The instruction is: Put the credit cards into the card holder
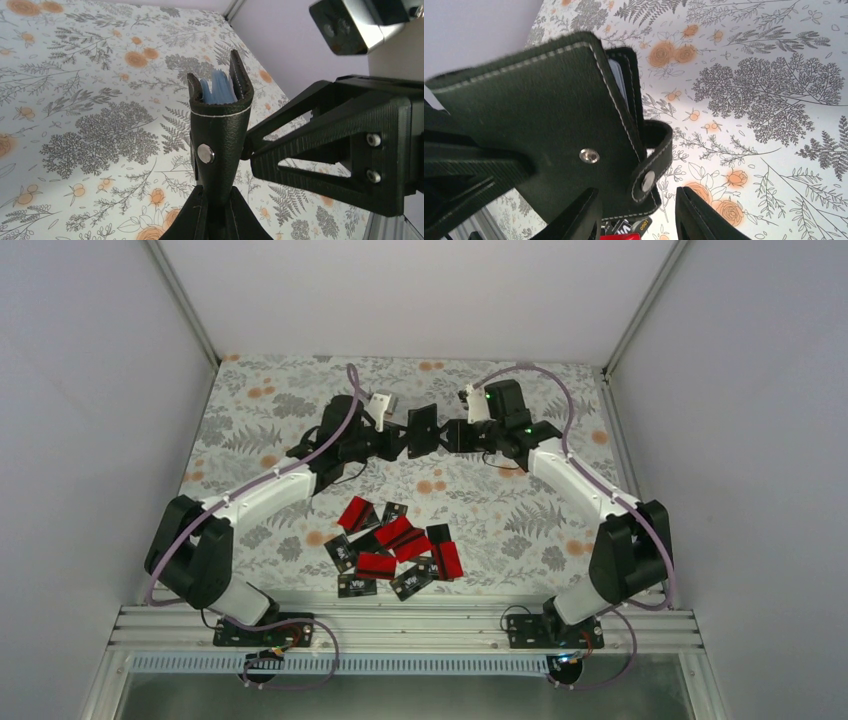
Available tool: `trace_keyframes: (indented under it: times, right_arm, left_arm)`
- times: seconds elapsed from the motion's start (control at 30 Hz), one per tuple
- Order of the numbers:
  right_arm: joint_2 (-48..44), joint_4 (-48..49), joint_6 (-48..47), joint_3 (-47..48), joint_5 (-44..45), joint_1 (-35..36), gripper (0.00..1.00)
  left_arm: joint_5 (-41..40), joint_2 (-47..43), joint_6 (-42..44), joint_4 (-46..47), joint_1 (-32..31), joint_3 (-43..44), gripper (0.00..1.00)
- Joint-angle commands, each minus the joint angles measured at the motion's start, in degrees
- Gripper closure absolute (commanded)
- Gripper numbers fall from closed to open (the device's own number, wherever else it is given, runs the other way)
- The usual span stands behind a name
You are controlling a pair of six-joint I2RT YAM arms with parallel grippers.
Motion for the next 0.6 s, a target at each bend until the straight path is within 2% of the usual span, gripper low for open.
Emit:
trace_keyframes:
  times: [0.0,0.2,0.4,0.5,0.57]
  right_arm:
    - [1.43,0.56,0.43,2.8,1.83,0.49,0.62]
    - [3.06,-0.41,0.55,2.79,3.67,0.49,0.77]
    - [3.25,-0.69,0.6,1.63,4.76,0.49,0.86]
    - [3.25,-0.9,0.56,1.46,5.32,0.48,0.95]
    - [3.0,-1.11,0.58,1.03,5.37,0.49,0.96]
  left_arm:
    - [1.65,0.53,0.77,0.57,-0.02,1.24,0.98]
    - [1.63,0.83,0.87,0.43,0.02,1.37,0.98]
    - [2.25,1.77,1.02,0.6,0.01,1.72,0.98]
    - [2.56,2.42,1.04,0.73,0.06,1.8,0.98]
    - [2.57,2.79,1.01,0.61,0.06,1.9,0.98]
